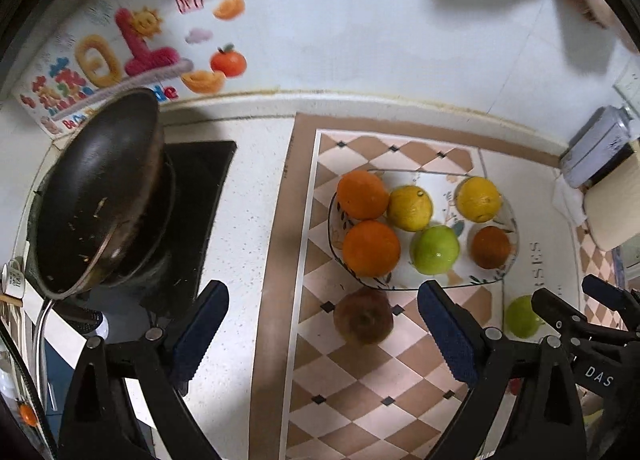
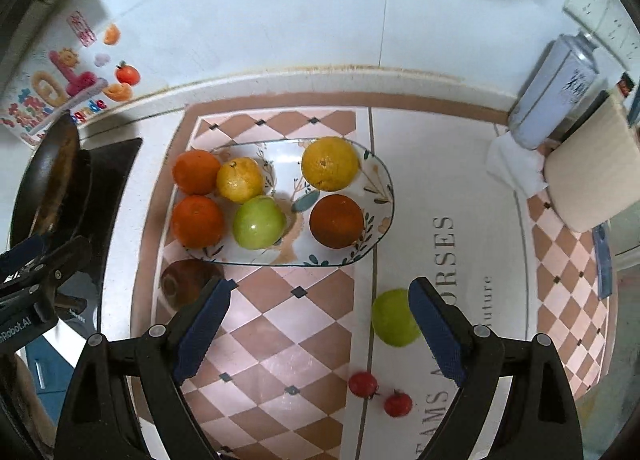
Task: Organize fruits
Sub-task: 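Open both tools and lift them away from the plate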
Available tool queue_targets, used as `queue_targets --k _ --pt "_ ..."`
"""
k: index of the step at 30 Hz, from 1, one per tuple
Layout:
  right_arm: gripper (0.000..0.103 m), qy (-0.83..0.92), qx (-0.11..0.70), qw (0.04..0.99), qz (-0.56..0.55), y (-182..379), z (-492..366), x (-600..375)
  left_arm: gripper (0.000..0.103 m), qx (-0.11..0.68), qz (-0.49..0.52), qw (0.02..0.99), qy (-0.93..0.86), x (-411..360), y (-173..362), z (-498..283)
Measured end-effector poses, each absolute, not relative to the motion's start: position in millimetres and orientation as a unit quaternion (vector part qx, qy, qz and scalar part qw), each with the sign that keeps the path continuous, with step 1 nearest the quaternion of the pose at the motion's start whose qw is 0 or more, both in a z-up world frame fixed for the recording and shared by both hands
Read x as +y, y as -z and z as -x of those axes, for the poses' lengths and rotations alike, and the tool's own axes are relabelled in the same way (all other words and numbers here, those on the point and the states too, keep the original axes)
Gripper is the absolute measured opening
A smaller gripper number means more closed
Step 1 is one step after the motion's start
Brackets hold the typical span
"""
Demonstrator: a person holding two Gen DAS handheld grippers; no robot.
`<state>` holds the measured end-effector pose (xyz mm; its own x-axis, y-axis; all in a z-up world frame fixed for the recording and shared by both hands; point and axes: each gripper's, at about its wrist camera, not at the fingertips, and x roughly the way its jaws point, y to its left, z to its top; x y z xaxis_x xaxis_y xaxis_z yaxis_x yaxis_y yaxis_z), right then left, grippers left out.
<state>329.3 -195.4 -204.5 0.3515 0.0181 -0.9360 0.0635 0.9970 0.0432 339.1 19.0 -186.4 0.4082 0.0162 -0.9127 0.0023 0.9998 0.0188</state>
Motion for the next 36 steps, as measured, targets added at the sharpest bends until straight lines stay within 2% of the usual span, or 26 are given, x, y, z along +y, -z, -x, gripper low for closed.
queue_targets --k 19,36 --pt "0.093 0.01 0.482 0.875 -0.036 109.4 -220.5 -194.8 0.097 0.464 -0.01 0.886 0.018 11.5 109.0 -240.4" --pt "0.093 0.001 0.45 0.892 -0.054 80.6 -184.4 -205.2 0.097 0.417 0.0 0.908 0.021 0.2 79.9 -209.3"
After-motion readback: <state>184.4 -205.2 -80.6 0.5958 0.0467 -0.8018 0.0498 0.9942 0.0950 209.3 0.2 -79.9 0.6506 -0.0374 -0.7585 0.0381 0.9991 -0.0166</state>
